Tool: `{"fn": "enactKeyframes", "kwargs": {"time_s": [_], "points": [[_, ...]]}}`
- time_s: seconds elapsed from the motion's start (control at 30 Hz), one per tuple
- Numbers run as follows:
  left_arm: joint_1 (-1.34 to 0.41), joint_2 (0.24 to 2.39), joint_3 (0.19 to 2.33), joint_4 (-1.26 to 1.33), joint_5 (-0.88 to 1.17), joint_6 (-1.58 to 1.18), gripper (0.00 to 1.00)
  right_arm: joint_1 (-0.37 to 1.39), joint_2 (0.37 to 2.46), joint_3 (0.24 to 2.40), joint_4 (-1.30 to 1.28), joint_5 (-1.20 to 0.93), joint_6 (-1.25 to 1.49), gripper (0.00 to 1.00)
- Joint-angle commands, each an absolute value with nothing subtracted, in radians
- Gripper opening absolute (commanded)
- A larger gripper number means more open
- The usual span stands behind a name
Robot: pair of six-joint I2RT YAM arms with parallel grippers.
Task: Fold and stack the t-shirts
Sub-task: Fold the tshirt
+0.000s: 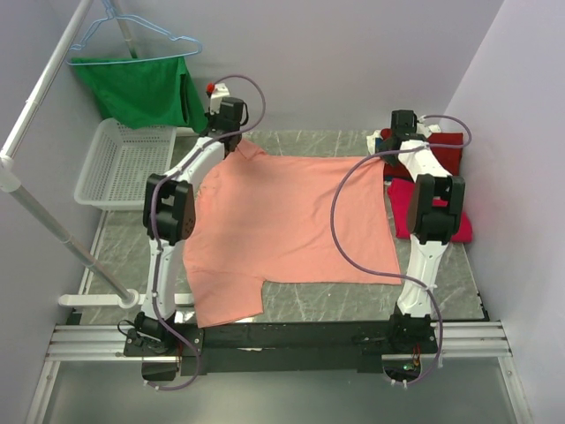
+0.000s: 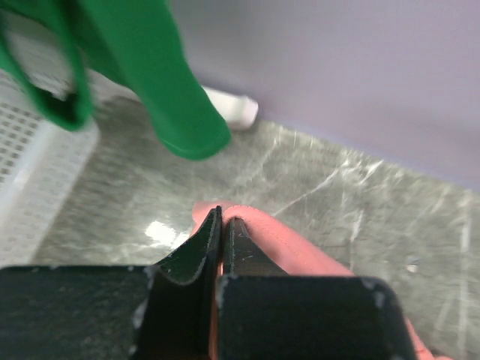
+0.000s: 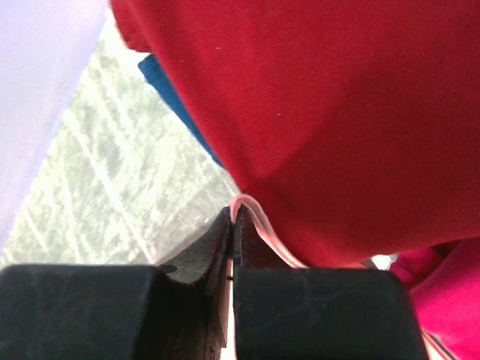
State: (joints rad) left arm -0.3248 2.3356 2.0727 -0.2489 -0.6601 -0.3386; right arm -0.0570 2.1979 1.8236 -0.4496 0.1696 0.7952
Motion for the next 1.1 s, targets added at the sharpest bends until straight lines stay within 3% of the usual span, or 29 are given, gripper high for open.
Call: {"fn": "enactKeyframes", "kwargs": {"time_s": [0.0,1.07], "points": [[-0.324,2.214,2.028,-0.227,-0.704,-0.362,0.01,-0.074,2.106,1.804,-0.405,0.156,0.778,0.00],[-0.327,1.783,1.583,-0.409,-0.715,-0.511,0.01,-0.127,1.847,1.462,-0.402,0.101,0.787,0.00]]}}
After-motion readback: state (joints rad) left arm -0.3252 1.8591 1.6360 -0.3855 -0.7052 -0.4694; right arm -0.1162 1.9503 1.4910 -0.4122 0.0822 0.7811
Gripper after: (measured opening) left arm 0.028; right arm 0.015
